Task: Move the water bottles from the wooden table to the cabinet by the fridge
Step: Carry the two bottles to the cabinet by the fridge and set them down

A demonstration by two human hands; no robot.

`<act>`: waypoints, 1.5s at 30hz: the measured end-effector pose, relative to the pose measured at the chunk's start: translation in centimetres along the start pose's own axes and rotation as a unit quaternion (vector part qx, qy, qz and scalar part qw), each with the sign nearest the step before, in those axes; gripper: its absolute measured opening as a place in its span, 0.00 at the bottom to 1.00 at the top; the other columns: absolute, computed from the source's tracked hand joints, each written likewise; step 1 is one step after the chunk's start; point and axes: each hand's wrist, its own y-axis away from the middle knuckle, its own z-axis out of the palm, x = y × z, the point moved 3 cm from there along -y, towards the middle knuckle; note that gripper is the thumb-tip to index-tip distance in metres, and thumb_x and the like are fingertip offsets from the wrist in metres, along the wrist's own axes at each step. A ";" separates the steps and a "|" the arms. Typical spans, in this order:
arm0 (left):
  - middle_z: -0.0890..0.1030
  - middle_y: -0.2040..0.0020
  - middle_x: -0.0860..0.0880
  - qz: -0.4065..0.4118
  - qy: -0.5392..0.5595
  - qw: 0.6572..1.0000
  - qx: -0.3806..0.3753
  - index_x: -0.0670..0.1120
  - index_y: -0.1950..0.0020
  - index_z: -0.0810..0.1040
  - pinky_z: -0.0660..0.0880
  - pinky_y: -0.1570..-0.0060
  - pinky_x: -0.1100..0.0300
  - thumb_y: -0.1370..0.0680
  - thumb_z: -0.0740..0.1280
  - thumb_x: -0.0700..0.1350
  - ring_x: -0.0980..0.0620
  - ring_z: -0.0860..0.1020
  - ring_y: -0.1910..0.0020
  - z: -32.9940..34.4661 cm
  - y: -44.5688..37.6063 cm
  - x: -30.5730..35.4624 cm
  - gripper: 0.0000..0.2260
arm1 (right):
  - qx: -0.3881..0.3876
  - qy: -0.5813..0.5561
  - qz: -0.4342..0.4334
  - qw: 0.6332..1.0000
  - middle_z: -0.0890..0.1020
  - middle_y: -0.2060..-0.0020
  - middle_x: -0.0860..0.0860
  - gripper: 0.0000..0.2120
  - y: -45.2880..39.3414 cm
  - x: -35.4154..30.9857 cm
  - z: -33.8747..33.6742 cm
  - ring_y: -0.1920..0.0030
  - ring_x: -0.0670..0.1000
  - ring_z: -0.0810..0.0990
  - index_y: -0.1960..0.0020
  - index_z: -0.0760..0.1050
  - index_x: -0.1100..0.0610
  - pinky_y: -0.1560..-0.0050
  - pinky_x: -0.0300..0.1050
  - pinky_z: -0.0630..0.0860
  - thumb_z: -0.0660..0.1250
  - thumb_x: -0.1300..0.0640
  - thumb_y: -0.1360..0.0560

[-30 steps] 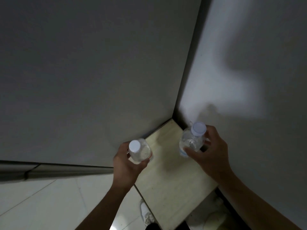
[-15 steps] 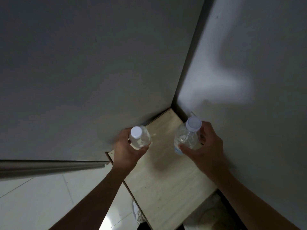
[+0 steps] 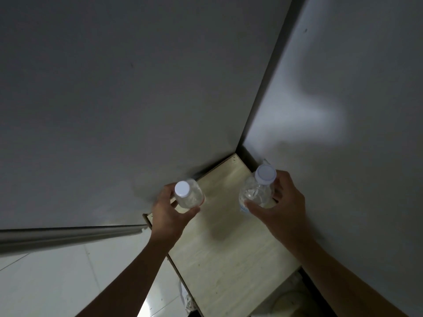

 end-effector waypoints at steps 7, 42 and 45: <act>0.78 0.45 0.58 0.003 0.018 1.000 0.022 0.55 0.41 0.73 0.76 0.48 0.68 0.37 0.83 0.38 0.67 0.77 0.47 -0.6 1.1 -0.2 0.32 | 0.014 0.006 -0.017 1.000 0.81 0.50 0.47 0.32 -1.3 0.4 1.5 0.49 0.46 0.82 0.41 0.72 0.50 0.50 0.29 0.77 0.83 0.63 0.39; 0.80 0.45 0.51 -0.001 -0.076 0.997 -0.011 0.52 0.40 0.74 0.74 0.56 0.73 0.32 0.80 0.38 0.53 0.79 0.46 -3.2 1.7 3.1 0.26 | -0.116 0.086 0.049 0.988 0.82 0.49 0.48 0.24 -6.7 -0.4 1.4 0.48 0.49 0.80 0.42 0.75 0.50 0.46 0.52 0.79 0.79 0.53 0.36; 0.80 0.45 0.52 0.012 -0.081 0.996 -0.018 0.49 0.38 0.75 0.76 0.53 0.69 0.33 0.81 0.39 0.53 0.80 0.46 -4.5 2.1 5.3 0.27 | -0.122 0.102 0.035 0.987 0.81 0.48 0.48 0.25 -6.5 -3.0 -0.1 0.47 0.48 0.79 0.40 0.75 0.49 0.45 0.48 0.78 0.78 0.50 0.35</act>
